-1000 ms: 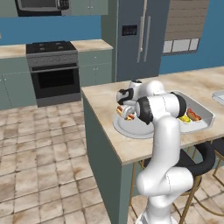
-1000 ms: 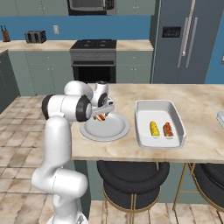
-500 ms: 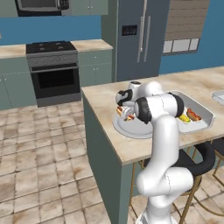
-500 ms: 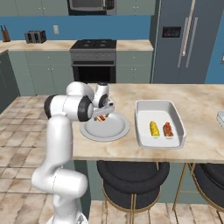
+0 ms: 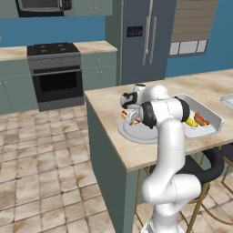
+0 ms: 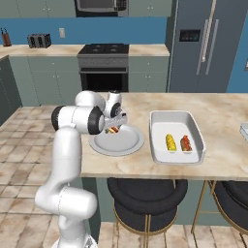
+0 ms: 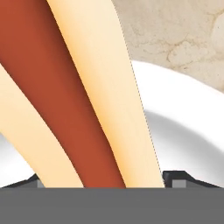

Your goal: Place one cooked food and one vegetable from the large plate to each tupperware container.

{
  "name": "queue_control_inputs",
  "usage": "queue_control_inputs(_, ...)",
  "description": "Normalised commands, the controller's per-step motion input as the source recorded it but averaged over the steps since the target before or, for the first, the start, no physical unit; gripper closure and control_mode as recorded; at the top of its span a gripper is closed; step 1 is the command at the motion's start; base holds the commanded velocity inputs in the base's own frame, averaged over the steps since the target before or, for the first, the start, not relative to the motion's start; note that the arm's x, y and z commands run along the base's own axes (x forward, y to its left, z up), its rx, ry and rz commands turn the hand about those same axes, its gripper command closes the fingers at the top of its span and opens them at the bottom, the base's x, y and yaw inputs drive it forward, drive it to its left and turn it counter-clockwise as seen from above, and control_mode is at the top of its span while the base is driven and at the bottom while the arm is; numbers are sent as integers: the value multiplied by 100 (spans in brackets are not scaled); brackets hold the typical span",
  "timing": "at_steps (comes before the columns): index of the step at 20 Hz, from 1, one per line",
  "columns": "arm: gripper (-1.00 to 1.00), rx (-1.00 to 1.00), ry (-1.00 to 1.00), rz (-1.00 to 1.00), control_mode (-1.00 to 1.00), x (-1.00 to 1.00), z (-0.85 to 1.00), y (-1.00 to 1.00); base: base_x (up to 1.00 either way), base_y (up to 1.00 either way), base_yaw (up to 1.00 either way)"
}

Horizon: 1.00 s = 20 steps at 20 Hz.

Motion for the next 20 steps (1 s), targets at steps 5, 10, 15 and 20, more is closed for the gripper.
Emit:
queue_control_inputs(5, 100, 0, 0, 2, -100, 0, 0, 0, 0, 0, 0)
queue_control_inputs(10, 100, -2, -8, -1, -100, -64, 20, 1, 0, 0, 0)
queue_control_inputs(15, 100, -3, -23, -2, -100, -100, 73, 20, 0, 0, 0)
queue_control_inputs(20, 100, -6, -11, -2, -100, -100, 93, 20, 0, 0, 0)
